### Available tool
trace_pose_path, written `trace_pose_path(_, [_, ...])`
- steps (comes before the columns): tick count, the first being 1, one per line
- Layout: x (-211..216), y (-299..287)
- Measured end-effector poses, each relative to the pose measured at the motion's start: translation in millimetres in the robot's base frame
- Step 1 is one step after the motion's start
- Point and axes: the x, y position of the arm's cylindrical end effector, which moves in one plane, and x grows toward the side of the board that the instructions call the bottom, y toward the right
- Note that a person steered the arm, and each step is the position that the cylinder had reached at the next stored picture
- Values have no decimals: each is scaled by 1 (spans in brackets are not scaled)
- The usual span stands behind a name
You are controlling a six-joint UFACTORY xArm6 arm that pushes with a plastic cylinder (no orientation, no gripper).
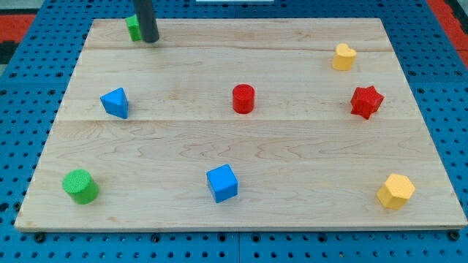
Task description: Move the green star diagonally to the blue triangle
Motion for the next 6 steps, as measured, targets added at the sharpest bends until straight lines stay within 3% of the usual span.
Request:
trace_pose_path(1, [12, -43])
trace_pose_path(2, [-24, -119])
trace_pose_path(3, [-73, -113])
trace_pose_path(4, [-81, -40])
trace_pose_path(6, [0, 142])
